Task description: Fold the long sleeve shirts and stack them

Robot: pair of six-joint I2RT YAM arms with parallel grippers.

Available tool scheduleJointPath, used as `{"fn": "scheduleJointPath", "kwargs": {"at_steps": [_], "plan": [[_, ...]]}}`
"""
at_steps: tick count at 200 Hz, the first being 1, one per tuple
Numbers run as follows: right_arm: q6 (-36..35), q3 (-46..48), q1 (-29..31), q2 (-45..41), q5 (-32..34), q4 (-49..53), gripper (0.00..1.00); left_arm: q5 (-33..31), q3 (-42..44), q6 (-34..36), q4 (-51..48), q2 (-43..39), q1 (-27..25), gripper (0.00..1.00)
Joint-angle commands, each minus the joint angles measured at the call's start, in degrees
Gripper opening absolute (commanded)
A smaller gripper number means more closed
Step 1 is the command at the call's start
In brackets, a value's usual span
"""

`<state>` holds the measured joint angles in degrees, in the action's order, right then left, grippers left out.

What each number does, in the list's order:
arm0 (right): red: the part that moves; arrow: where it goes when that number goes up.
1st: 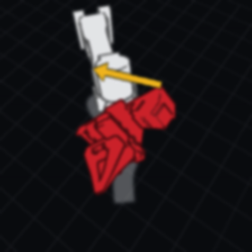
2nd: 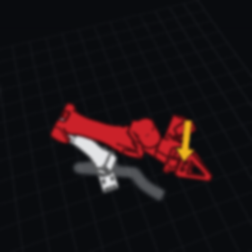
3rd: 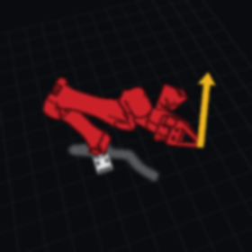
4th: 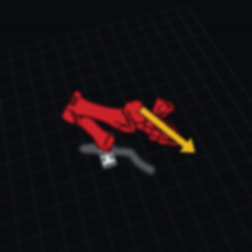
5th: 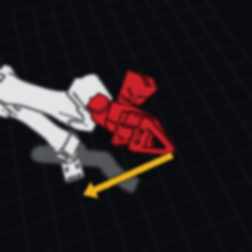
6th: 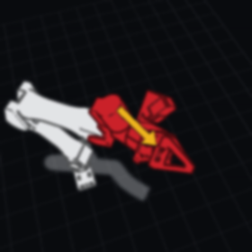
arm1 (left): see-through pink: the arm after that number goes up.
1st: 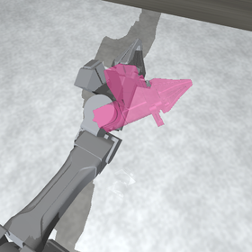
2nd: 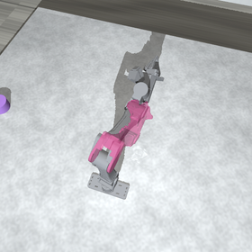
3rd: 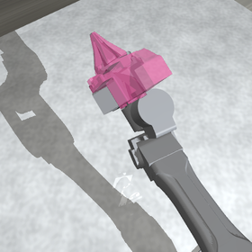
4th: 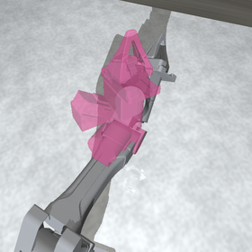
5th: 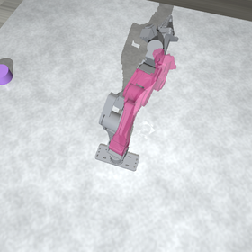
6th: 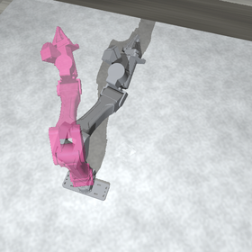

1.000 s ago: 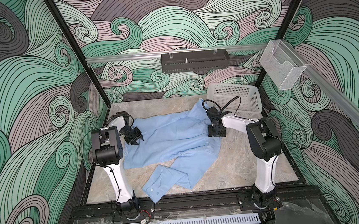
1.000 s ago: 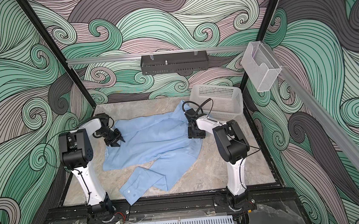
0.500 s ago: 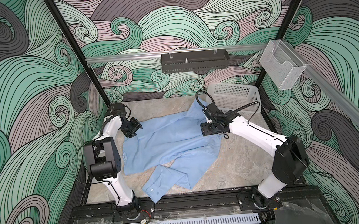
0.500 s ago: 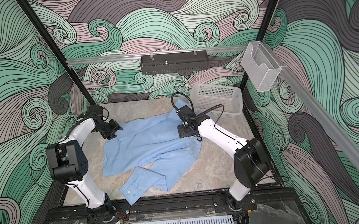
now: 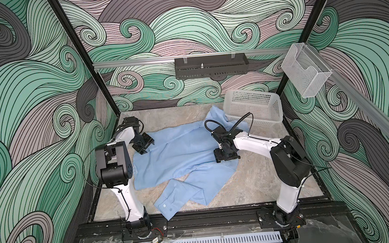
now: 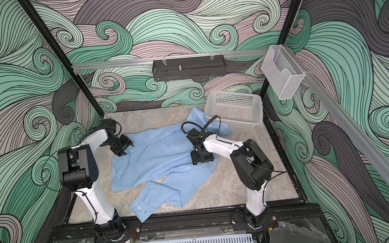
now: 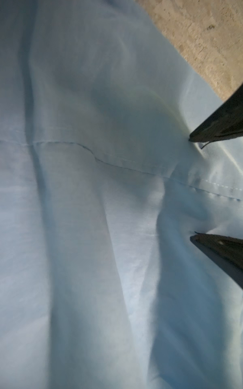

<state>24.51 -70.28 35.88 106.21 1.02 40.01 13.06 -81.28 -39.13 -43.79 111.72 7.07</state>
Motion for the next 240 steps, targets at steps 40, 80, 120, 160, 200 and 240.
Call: {"fn": "scheduleJointPath", "kwargs": {"at_steps": [40, 80, 120, 160, 200, 240], "plan": [[0.3, 2.6, 0.0, 1.5, 0.4, -0.9, 0.66, 1.0, -2.2, -3.4, 2.0, 3.6, -0.7, 0.35], [-0.3, 5.1, 0.0, 0.2, 0.4, -0.9, 0.63, 2.0, -6.4, -4.3, 4.5, 1.0, -0.4, 0.00], [-0.9, 8.2, -0.6, -0.3, 0.1, -0.8, 0.61, 4.1, -17.6, -6.9, 5.8, 3.1, -0.1, 0.00], [-2.7, 11.9, -0.9, -2.0, -0.4, 0.9, 0.59, 5.9, -25.8, -12.7, 9.9, 11.5, 1.2, 0.00], [-4.1, 16.7, -1.1, -4.8, -2.3, 3.3, 0.58, 4.6, -38.1, -16.0, 7.5, 24.0, 1.9, 0.00], [-4.3, 19.8, -1.2, -8.2, -4.5, 6.1, 0.58, 1.0, -42.7, -15.2, 3.3, 28.7, 3.2, 0.10]]}}
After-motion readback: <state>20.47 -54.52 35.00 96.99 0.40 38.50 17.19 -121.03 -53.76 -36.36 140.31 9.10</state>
